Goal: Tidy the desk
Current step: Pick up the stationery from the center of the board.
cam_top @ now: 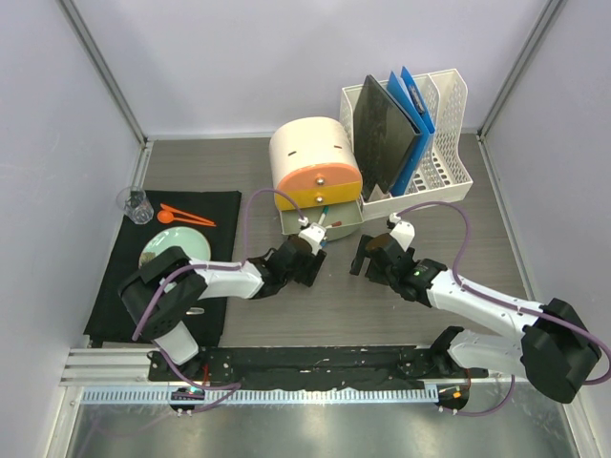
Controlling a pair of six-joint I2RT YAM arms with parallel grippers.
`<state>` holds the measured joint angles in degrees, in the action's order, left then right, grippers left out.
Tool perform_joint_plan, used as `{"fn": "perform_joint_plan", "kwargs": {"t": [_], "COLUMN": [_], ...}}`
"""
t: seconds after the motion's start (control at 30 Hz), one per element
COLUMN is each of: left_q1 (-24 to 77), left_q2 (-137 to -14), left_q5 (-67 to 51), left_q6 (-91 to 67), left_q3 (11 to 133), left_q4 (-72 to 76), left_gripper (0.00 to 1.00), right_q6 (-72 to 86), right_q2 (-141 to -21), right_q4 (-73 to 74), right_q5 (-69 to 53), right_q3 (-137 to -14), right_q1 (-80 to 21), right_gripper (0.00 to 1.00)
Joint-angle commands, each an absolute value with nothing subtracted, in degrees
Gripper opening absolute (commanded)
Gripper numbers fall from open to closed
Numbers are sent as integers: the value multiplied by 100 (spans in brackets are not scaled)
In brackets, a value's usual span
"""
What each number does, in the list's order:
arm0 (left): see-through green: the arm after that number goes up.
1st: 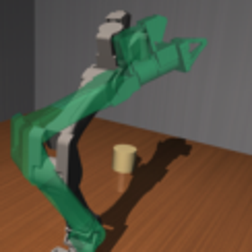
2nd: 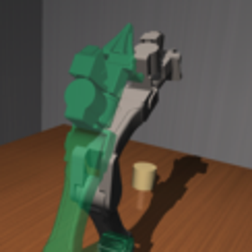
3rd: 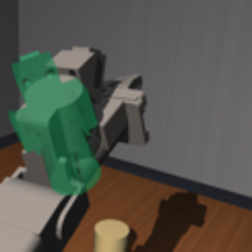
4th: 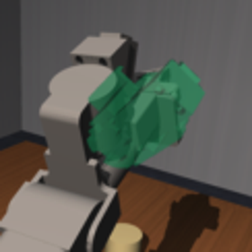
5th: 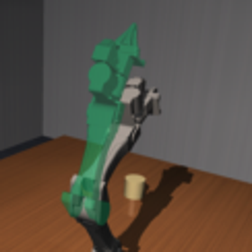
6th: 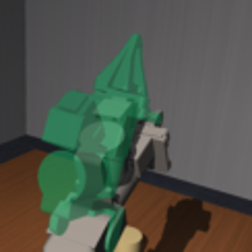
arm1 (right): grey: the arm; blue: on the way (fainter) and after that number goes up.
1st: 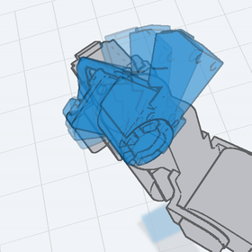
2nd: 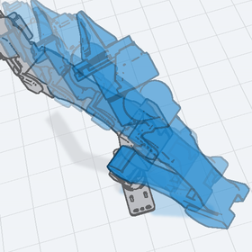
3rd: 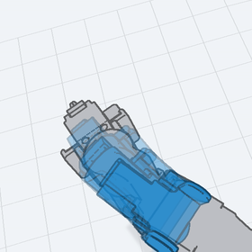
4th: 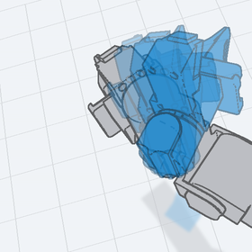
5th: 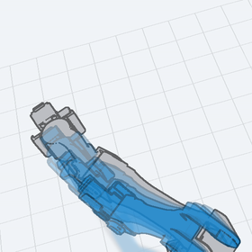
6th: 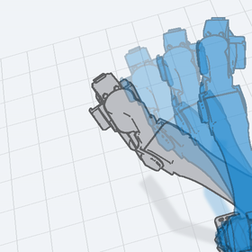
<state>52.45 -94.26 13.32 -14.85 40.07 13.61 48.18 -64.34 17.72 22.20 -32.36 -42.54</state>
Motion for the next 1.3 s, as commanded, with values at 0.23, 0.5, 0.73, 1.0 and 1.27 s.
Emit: {"fn": "perform_joint_plan", "kwargs": {"t": [0.23, 0.5, 0.73, 1.0, 1.27], "left_q1": [5326, 5510, 6037, 6372, 6372], "left_q2": [-9659, -9431, -8887, -8183, -7937], "left_q5": [1099, 835, 852, 1002, 827], "left_q6": [-1819, -1863, -2074, -2487, -2435], "left_q3": [3999, 3771, 3297, 2865, 3330], "left_q4": [870, 607, 290, 18, -263], "left_gripper": [44, 10, 0, 0, 0], "right_q6": [4852, 4851, 4834, 4896, 4930], "right_q2": [-6293, -6310, -6390, -6363, -6328], "right_q4": [1740, 1740, 1749, 1749, 1740], "right_q5": [2364, 2373, 2356, 2435, 2505], "right_q3": [-3357, -3357, -3428, -3454, -3402], "right_q1": [-4271, -4263, -4271, -4271, -4271], "right_gripper": [94, 95, 94, 94, 94]}}
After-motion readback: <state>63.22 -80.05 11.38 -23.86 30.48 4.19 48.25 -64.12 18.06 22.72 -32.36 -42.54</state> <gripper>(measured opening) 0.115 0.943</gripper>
